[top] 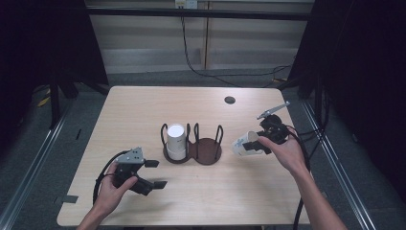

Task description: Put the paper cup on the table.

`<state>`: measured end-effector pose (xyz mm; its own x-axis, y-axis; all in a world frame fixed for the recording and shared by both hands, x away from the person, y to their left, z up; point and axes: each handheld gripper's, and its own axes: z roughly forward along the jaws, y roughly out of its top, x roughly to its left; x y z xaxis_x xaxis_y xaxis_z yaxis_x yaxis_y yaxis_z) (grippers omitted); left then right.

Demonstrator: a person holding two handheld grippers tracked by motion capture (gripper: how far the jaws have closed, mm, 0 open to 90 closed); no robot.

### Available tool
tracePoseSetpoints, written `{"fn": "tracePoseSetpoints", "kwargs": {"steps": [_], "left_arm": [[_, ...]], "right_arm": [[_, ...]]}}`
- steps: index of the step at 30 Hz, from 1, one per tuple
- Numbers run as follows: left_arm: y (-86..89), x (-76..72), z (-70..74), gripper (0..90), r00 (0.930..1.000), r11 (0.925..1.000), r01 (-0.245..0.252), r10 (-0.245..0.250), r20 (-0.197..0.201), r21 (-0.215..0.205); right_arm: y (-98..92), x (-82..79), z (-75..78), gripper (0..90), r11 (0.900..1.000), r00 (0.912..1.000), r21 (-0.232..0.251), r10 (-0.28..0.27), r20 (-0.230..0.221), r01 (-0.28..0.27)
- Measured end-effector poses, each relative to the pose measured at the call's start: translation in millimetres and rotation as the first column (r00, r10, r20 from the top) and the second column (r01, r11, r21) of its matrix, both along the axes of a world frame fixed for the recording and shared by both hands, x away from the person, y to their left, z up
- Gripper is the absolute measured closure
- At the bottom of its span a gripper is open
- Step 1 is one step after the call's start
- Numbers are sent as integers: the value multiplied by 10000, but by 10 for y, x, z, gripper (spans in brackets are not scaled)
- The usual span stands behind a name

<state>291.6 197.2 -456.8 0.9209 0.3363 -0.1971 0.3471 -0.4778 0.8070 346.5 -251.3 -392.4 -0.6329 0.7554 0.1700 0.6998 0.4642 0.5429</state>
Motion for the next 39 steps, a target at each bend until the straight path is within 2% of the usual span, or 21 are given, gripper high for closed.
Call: {"fn": "tracePoseSetpoints", "kwargs": {"steps": [7,9,17,20,25,30,36,39], "left_arm": [[2,1,-14,160,10000,10000,5,-5,-32,81],[3,1,-13,160,10000,9998,-27,25,77,216],[8,11,-23,161,10000,9998,-44,44,19,200],[8,11,-24,160,10000,9998,-35,35,-2,202],[3,16,-32,160,10000,9996,-1,0,26,276],[15,20,-30,160,10000,9996,-56,55,44,290],[15,17,-33,160,10000,9995,-26,25,17,312],[20,20,-37,160,10000,9996,-54,54,9,271]], "right_arm": [[56,122,-29,288,9963,9996,-862,7,-271,-31],[71,150,-29,287,9951,9993,-990,-4,-366,-32],[99,280,-38,283,9872,9975,-1593,-134,-698,22],[104,318,-55,281,9858,9967,-1676,-248,-777,115],[106,359,-117,278,9779,9943,-2087,-354,-1007,137],[112,392,-134,271,9621,9928,-2727,-293,-1160,-35],[153,440,-170,256,9524,9928,-3047,-361,-1138,-3],[176,465,-207,245,9517,9914,-3070,-472,-1223,75]]}}
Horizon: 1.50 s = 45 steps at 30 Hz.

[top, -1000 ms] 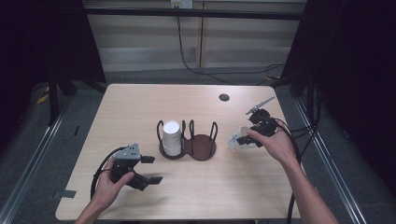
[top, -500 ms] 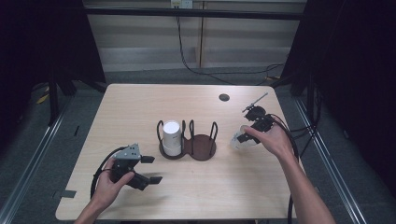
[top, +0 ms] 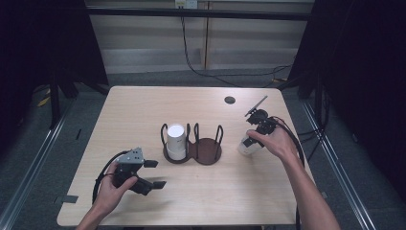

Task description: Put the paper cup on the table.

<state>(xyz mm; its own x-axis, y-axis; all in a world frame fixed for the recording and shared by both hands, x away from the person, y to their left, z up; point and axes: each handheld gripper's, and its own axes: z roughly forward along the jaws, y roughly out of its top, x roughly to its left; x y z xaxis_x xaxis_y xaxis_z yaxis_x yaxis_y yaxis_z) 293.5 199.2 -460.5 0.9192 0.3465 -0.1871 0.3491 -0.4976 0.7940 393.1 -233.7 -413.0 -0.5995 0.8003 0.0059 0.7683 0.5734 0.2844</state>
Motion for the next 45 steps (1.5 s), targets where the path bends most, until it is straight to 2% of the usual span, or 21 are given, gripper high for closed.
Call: {"fn": "tracePoseSetpoints", "kwargs": {"steps": [3,6,9,13,17,23,24,26,31,34,41,45], "left_arm": [[-5,1,-6,160,10000,10000,-33,33,-31,-62],[-8,1,-7,160,10000,10000,53,-53,-24,75],[-9,4,-16,160,10000,10000,18,-18,-48,34],[6,4,-17,160,10000,10000,-8,8,-50,40],[12,8,-30,161,10000,10000,22,-21,-87,94],[7,-3,-26,160,10000,10000,-51,51,-65,-14],[13,-5,-19,161,10000,10000,-18,17,58,71],[9,-15,-12,161,10000,10000,-34,34,79,-59],[2,-8,-24,160,10000,10000,-1,0,11,77],[1,-13,-22,161,10000,10000,43,-43,38,20],[-7,-22,-21,161,10000,10000,-32,31,33,50],[-16,-28,-16,161,10000,10000,-31,31,3,1]], "right_arm": [[18,21,-39,234,9999,9999,34,-113,15,113],[23,34,-59,225,9997,9997,160,-168,192,165],[34,42,-72,211,9991,9991,318,-281,323,270],[58,51,-108,195,9979,9993,566,-329,187,318],[59,59,-104,172,9956,9981,743,-588,182,573],[69,34,-83,153,9923,9983,1139,-515,259,483],[71,29,-75,153,9920,9984,1179,-487,282,451],[70,1,-45,148,9920,9979,1191,-467,457,410],[13,-41,-8,143,9851,9957,1646,-611,703,489],[-29,-61,20,143,9781,9921,1998,-798,971,592],[-116,-154,105,142,9545,9728,2841,-1463,1796,911],[-144,-222,130,143,9462,9667,3102,-1592,2005,915]]}}
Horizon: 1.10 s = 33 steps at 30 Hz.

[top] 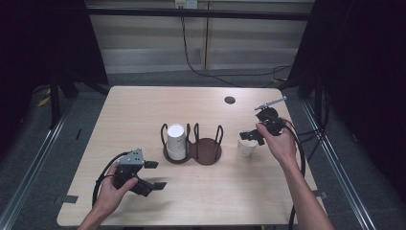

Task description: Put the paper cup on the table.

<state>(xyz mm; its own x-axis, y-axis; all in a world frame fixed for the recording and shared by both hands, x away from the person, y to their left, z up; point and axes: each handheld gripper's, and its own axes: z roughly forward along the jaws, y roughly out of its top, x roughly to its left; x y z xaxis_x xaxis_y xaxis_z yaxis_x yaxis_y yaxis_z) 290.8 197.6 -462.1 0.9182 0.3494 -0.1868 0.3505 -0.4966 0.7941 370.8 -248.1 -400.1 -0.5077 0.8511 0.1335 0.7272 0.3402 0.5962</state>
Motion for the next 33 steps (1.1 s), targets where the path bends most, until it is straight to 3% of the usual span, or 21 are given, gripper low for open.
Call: {"fn": "tracePoseSetpoints", "kwargs": {"steps": [4,8,10,14,21,24,28,33], "left_arm": [[-1,0,6,161,10000,10000,-83,83,-16,-12],[11,-9,23,161,9998,9998,-180,180,11,-25],[6,-31,27,161,9999,9999,-123,122,67,54],[16,-66,34,161,9998,9999,-73,71,164,92],[50,-84,26,161,9999,9998,-69,72,154,-209],[72,-91,34,161,9998,9987,-171,176,104,-471],[84,-87,25,161,9991,9983,-391,397,123,-443],[90,-100,7,161,9989,9980,-464,468,92,-433]], "right_arm": [[4,-75,25,154,9991,9996,412,-78,273,66],[32,-174,21,154,9987,9952,457,-285,932,243],[21,-210,-8,154,9970,9958,761,-169,895,100],[-16,-318,-64,154,9944,9905,1030,-380,1319,244],[13,-555,-118,154,9889,9787,1485,-399,2014,97],[54,-650,-161,155,9885,9764,1514,-393,2122,69],[148,-762,-239,157,9890,9704,1475,-255,2402,-105],[305,-901,-280,157,9768,9608,2093,-153,2767,-448]]}}
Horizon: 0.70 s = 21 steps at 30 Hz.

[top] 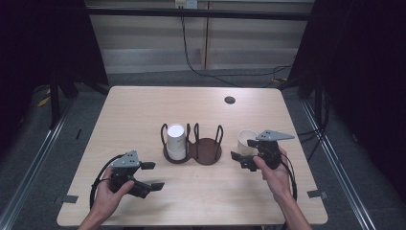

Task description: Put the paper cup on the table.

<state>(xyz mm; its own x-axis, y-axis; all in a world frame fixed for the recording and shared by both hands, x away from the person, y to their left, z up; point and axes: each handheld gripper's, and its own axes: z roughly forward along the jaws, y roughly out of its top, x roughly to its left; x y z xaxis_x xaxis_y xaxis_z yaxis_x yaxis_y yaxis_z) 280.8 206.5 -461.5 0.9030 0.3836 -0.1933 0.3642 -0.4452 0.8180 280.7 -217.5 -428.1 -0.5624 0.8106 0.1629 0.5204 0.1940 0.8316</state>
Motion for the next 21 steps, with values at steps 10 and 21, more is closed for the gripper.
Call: {"fn": "tracePoseSetpoints", "kwargs": {"steps": [10,21], "left_arm": [[49,-10,-9,161,9997,9997,-224,224,5,-116],[34,-65,-51,161,9983,9982,-584,584,-2,-147]], "right_arm": [[269,-200,-37,151,9975,9970,435,535,557,-560],[473,-335,-331,164,9934,9955,789,792,527,-832]]}}
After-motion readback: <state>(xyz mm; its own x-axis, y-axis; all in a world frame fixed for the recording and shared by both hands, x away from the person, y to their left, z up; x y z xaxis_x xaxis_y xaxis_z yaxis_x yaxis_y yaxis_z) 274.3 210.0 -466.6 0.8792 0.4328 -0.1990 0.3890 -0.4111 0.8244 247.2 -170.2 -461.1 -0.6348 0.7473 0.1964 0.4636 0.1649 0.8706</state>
